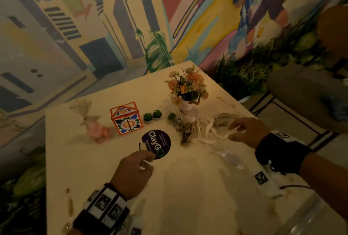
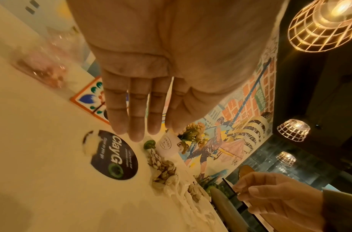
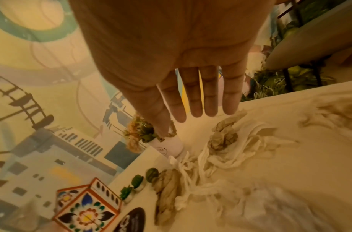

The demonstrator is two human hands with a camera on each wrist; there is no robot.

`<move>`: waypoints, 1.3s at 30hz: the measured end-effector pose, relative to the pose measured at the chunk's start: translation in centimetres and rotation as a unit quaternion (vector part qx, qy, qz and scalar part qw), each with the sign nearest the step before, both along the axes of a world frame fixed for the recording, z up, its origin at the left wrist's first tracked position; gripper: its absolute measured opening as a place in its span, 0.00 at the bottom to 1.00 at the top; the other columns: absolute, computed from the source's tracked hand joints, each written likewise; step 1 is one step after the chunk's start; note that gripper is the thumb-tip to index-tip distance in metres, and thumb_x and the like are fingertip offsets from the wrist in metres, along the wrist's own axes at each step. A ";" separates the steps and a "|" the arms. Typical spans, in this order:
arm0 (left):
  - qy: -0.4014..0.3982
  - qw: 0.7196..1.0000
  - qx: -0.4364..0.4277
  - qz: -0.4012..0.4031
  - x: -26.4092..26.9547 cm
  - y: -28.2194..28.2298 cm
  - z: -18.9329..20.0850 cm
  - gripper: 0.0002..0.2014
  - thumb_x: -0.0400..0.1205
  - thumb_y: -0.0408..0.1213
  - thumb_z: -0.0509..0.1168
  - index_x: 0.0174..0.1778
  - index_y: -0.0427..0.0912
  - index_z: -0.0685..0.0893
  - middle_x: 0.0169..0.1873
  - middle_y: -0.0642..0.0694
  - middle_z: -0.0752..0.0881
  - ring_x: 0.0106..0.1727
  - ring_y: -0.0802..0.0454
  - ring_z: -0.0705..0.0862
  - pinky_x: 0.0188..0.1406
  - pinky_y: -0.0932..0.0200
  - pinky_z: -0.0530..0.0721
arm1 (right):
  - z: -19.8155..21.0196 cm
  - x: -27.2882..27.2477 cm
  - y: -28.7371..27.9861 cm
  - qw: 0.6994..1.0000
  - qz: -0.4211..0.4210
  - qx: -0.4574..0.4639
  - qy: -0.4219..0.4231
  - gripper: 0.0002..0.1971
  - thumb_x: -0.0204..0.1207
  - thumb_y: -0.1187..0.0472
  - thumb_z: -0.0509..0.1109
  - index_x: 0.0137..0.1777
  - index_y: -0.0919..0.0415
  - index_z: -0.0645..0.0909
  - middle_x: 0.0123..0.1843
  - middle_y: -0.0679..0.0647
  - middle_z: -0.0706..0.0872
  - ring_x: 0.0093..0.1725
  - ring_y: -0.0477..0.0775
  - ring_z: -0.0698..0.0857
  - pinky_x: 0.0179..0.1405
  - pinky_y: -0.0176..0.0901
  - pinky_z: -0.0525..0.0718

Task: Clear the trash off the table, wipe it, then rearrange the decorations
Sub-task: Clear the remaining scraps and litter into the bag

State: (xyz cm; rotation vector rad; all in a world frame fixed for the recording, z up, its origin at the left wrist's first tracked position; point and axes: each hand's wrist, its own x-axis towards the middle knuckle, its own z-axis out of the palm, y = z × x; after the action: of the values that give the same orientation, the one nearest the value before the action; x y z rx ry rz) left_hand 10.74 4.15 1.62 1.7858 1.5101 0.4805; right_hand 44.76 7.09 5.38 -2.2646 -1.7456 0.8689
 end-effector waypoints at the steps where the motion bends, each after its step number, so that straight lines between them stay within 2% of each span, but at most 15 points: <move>1: 0.009 1.000 -0.001 0.007 1.5 0.6 -0.3 0.13 0.78 0.28 0.68 0.56 0.45 0.83 0.52 0.50 0.85 0.47 0.57 0.81 0.46 0.74 0.76 | -0.7 0.6 1.0 1.000 0.001 -0.007 -0.003 0.17 0.66 0.56 0.79 0.55 0.54 0.81 0.63 0.55 0.83 0.59 0.56 0.82 0.53 0.41 0.75; 4: 0.033 0.999 -0.014 0.007 6.2 2.3 -1.3 0.18 0.77 0.31 0.69 0.63 0.43 0.81 0.56 0.49 0.83 0.49 0.56 0.79 0.51 0.68 0.75 | -2.5 2.1 3.7 0.999 0.022 -0.024 -0.022 0.29 0.66 0.57 0.79 0.67 0.56 0.76 0.73 0.56 0.73 0.70 0.59 0.75 0.66 0.45 0.72; 7: 0.062 0.997 -0.039 0.013 10.5 4.2 -2.2 0.24 0.78 0.35 0.68 0.71 0.47 0.75 0.64 0.46 0.78 0.55 0.50 0.80 0.57 0.58 0.79 | -4.6 3.5 6.2 0.995 0.053 -0.040 -0.069 0.38 0.64 0.50 0.80 0.74 0.50 0.68 0.78 0.57 0.64 0.76 0.61 0.66 0.74 0.48 0.66; 11: 0.143 0.989 -0.043 0.019 14.4 6.9 -3.4 0.35 0.77 0.45 0.68 0.79 0.52 0.61 0.72 0.44 0.65 0.67 0.41 0.76 0.63 0.49 0.80 | -6.6 4.4 8.0 0.987 0.070 -0.094 -0.106 0.50 0.60 0.41 0.80 0.79 0.39 0.56 0.84 0.55 0.45 0.81 0.67 0.50 0.78 0.57 0.60; 14: 0.200 0.977 -0.079 0.009 16.4 8.8 -4.7 0.42 0.75 0.55 0.68 0.80 0.62 0.50 0.80 0.45 0.51 0.72 0.35 0.73 0.66 0.45 0.79 | -8.0 4.7 8.9 0.982 0.090 -0.128 -0.102 0.56 0.54 0.37 0.81 0.80 0.35 0.51 0.84 0.53 0.38 0.82 0.68 0.44 0.79 0.61 0.56; 17: 0.230 0.966 -0.115 0.007 17.9 10.2 -6.1 0.47 0.72 0.61 0.68 0.79 0.68 0.42 0.83 0.46 0.41 0.76 0.29 0.66 0.71 0.38 0.73 | -9.3 4.6 9.4 0.977 0.119 -0.148 -0.093 0.61 0.48 0.31 0.80 0.80 0.34 0.48 0.85 0.51 0.39 0.83 0.65 0.42 0.81 0.61 0.52; 19: 0.232 0.964 -0.127 0.015 18.7 10.9 -6.8 0.48 0.71 0.64 0.67 0.79 0.69 0.39 0.83 0.45 0.38 0.78 0.29 0.61 0.73 0.36 0.69 | -9.9 4.0 9.4 0.971 0.151 -0.148 -0.109 0.61 0.49 0.30 0.78 0.81 0.39 0.48 0.85 0.53 0.45 0.83 0.63 0.46 0.80 0.58 0.50; 22: 0.247 0.961 -0.125 0.012 19.8 11.9 -7.4 0.45 0.75 0.63 0.63 0.79 0.68 0.39 0.83 0.44 0.39 0.79 0.29 0.59 0.73 0.36 0.69 | -10.7 3.3 8.9 0.964 0.175 -0.157 -0.123 0.62 0.47 0.28 0.77 0.81 0.41 0.48 0.80 0.54 0.55 0.79 0.66 0.55 0.77 0.63 0.60; 26: 0.250 0.956 -0.157 0.008 20.7 12.9 -8.0 0.38 0.79 0.53 0.60 0.80 0.66 0.44 0.82 0.42 0.40 0.79 0.27 0.57 0.73 0.37 0.69 | -11.4 3.2 7.3 0.962 0.192 -0.144 -0.131 0.60 0.47 0.35 0.82 0.78 0.36 0.51 0.76 0.49 0.55 0.76 0.65 0.56 0.71 0.66 0.66; 28: 0.250 0.954 -0.163 -0.013 21.0 13.1 -8.3 0.37 0.79 0.47 0.63 0.81 0.58 0.50 0.82 0.39 0.43 0.78 0.27 0.61 0.71 0.39 0.72 | -11.7 3.1 6.7 0.968 0.178 -0.119 -0.128 0.55 0.49 0.41 0.83 0.75 0.34 0.55 0.76 0.47 0.54 0.75 0.64 0.57 0.70 0.66 0.67; 31: 0.244 0.958 -0.150 0.002 21.5 13.1 -8.6 0.29 0.80 0.36 0.63 0.76 0.46 0.59 0.79 0.37 0.54 0.70 0.30 0.72 0.61 0.42 0.78 | -11.9 3.1 7.0 0.977 0.159 -0.103 -0.099 0.39 0.56 0.47 0.79 0.67 0.38 0.65 0.70 0.51 0.58 0.67 0.64 0.62 0.64 0.61 0.73; 33: 0.236 0.962 -0.136 0.002 21.5 12.7 -9.1 0.26 0.80 0.32 0.60 0.74 0.45 0.61 0.76 0.38 0.59 0.67 0.31 0.75 0.59 0.43 0.78 | -12.1 3.5 7.5 0.981 0.150 -0.091 -0.084 0.26 0.64 0.51 0.76 0.61 0.43 0.71 0.68 0.53 0.61 0.63 0.63 0.64 0.64 0.56 0.73; 35: 0.234 0.962 -0.137 -0.004 21.0 12.0 -9.8 0.24 0.80 0.31 0.59 0.72 0.46 0.63 0.76 0.39 0.60 0.67 0.32 0.74 0.60 0.42 0.78 | -12.2 3.9 7.8 0.986 0.131 -0.087 -0.060 0.18 0.71 0.55 0.73 0.60 0.48 0.76 0.69 0.54 0.62 0.64 0.64 0.65 0.68 0.54 0.71; 37: 0.236 0.962 -0.139 -0.014 20.4 11.5 -10.2 0.23 0.81 0.32 0.57 0.73 0.47 0.63 0.76 0.40 0.59 0.69 0.32 0.72 0.66 0.41 0.76 | -12.6 4.2 8.1 0.988 0.119 -0.082 -0.046 0.17 0.73 0.55 0.72 0.62 0.53 0.78 0.70 0.54 0.64 0.64 0.64 0.67 0.70 0.52 0.70; 39: 0.238 0.965 -0.111 -0.021 20.2 11.3 -10.2 0.20 0.81 0.32 0.56 0.71 0.44 0.68 0.73 0.38 0.64 0.66 0.33 0.75 0.64 0.44 0.76 | -12.6 4.4 8.5 0.990 0.117 -0.065 -0.040 0.22 0.71 0.53 0.74 0.64 0.57 0.78 0.70 0.57 0.67 0.65 0.64 0.71 0.69 0.49 0.72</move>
State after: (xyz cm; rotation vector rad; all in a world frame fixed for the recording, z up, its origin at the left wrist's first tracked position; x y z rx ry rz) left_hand 30.94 15.45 -8.53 1.8271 1.7573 -0.1538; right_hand 49.16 15.59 -7.25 -2.2332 -2.0811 0.9729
